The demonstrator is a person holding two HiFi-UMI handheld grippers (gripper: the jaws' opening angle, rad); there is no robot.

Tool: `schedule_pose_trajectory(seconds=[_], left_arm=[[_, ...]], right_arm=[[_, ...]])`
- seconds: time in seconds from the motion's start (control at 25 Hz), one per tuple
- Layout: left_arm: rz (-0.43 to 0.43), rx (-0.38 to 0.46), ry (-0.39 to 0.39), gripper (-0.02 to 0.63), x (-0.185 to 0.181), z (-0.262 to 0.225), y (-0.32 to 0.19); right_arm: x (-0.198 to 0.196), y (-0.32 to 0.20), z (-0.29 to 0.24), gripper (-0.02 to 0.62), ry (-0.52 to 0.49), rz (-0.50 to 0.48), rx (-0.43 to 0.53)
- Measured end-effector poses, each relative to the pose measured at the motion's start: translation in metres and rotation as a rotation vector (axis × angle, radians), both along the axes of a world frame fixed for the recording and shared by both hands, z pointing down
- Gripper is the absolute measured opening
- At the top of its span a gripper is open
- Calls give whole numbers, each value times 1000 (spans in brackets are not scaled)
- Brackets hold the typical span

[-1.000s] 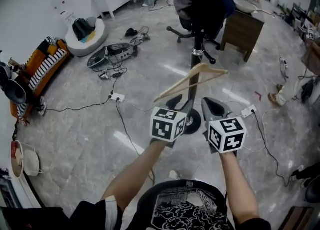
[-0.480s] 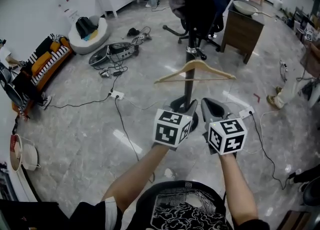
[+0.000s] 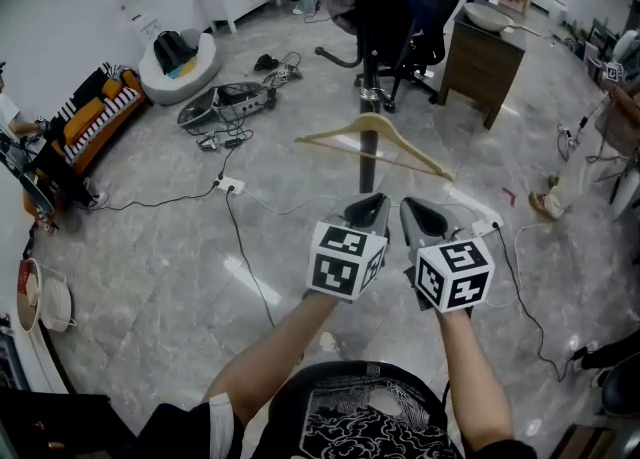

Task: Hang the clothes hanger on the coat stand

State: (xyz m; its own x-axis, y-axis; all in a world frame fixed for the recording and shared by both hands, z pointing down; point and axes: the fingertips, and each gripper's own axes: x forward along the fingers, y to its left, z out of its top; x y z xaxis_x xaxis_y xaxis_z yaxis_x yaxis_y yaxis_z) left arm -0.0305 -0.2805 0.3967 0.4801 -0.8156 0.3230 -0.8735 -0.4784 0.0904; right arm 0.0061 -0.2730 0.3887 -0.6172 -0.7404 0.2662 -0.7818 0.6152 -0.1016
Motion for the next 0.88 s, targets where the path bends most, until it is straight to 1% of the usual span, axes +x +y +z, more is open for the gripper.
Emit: schedule_pose_trajectory(seconds=[0.52, 0.88], left_arm=[[-13, 1, -13, 11, 18, -1, 6], [-22, -5, -14, 11, 11, 7, 8]], right_arm=[[16, 6, -1, 0, -11, -19, 0], [10, 10, 6, 0, -20, -24, -3]])
